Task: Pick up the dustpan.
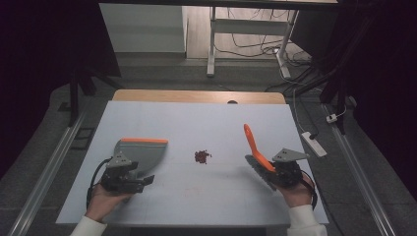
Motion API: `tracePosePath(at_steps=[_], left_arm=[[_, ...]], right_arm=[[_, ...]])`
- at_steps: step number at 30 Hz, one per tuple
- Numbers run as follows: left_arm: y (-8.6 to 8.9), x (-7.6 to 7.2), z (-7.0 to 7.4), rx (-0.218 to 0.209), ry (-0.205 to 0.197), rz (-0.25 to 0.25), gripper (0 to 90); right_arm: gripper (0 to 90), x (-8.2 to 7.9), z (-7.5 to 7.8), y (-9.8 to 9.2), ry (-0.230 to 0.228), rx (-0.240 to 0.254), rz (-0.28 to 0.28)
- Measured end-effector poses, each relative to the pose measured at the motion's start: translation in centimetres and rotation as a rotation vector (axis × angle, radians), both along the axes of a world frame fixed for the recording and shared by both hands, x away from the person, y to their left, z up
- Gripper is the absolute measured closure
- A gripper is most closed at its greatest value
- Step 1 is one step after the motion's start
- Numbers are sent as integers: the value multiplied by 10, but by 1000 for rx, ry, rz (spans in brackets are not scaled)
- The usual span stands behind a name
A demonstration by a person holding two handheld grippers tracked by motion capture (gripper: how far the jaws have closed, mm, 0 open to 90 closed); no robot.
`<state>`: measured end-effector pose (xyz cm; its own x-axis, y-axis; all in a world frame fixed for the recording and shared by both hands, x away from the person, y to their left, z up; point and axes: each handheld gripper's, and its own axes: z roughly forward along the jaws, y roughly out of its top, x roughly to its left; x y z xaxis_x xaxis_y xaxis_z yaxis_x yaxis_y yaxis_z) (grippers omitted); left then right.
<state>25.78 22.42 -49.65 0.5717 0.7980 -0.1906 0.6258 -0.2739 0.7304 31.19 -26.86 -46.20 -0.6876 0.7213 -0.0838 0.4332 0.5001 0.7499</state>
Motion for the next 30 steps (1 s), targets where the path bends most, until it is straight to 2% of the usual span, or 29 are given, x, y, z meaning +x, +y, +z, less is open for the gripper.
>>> tracePosePath(at_steps=[14,30], left_arm=[[0,0,1,8,18,-10,160],[7,1,5,23,40,31,161]], right_arm=[[702,-2,1,2,-24,-14,-3],[702,-3,1,5,-30,-28,8]])
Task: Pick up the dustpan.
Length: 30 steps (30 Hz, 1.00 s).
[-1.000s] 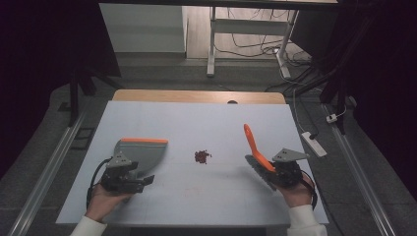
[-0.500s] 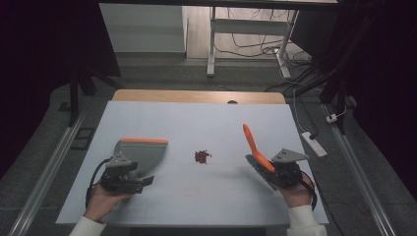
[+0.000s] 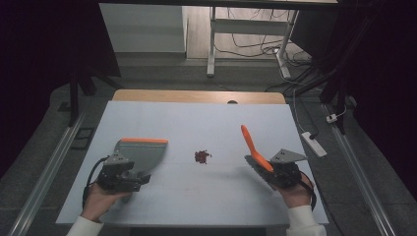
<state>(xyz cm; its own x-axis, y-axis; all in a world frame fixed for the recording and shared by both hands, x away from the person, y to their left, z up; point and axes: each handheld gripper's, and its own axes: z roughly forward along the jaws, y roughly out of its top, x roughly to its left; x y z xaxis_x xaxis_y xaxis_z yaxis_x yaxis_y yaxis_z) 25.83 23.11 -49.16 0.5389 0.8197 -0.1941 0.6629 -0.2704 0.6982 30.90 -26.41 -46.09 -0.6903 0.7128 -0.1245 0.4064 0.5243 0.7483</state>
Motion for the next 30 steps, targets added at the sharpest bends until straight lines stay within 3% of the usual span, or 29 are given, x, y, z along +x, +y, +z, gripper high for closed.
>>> tracePosePath(at_steps=[7,15,21,27,30], left_arm=[[-2,2,7,4,40,18,162],[-1,5,10,50,184,110,172],[9,3,13,49,236,183,159],[14,1,0,67,282,258,159],[11,4,-8,64,315,257,142]], right_arm=[[702,0,0,1,1,-4,6],[702,-1,0,2,3,-6,6],[702,-1,0,2,1,-6,8],[702,-1,0,3,2,-2,16],[702,-1,0,3,-1,0,24]])
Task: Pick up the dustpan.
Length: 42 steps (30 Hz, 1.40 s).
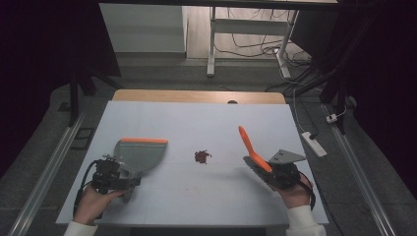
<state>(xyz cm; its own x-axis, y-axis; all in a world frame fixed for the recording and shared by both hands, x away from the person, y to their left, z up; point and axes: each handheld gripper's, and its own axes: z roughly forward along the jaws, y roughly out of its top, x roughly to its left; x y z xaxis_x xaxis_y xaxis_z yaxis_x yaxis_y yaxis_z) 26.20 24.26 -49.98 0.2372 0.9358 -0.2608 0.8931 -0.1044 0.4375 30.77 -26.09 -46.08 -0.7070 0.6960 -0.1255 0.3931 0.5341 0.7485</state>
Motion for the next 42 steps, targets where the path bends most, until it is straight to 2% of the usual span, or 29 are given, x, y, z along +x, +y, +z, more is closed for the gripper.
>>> tracePosePath(at_steps=[7,11,16,21,28,32,35,42], left_arm=[[-2,8,-12,2,26,26,151],[-4,11,-17,10,27,44,180],[-6,13,-19,-2,23,56,241],[-6,15,-21,-15,26,61,349],[-2,17,-23,-45,31,95,417],[-1,18,-23,-55,32,98,437],[-2,18,-23,-68,33,93,499],[-3,17,-22,-80,25,80,568]], right_arm=[[702,0,-1,1,1,-3,9],[702,0,-2,3,2,-12,11],[702,-1,-1,3,-2,-9,12],[702,0,-1,3,-6,-11,13],[702,0,-1,3,-5,-9,9],[702,0,-2,2,-5,-10,7],[702,0,-1,2,-8,-11,7],[702,0,-1,2,-7,-10,7]])
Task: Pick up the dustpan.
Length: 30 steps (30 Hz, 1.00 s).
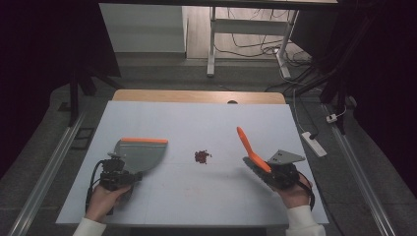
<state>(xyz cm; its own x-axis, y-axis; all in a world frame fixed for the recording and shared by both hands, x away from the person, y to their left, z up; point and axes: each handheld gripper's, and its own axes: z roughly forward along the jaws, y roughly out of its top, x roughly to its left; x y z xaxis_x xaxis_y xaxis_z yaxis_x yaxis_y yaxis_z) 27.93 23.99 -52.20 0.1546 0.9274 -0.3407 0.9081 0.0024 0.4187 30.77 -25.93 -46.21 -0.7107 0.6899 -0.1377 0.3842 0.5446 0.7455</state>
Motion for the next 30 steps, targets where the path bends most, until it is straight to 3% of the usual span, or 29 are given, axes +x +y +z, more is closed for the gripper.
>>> tracePosePath(at_steps=[7,30], left_arm=[[4,-1,-1,-13,-17,20,608],[15,-7,2,-46,-89,3,616]], right_arm=[[702,0,0,-2,0,4,-5],[702,0,0,-1,-6,1,-8]])
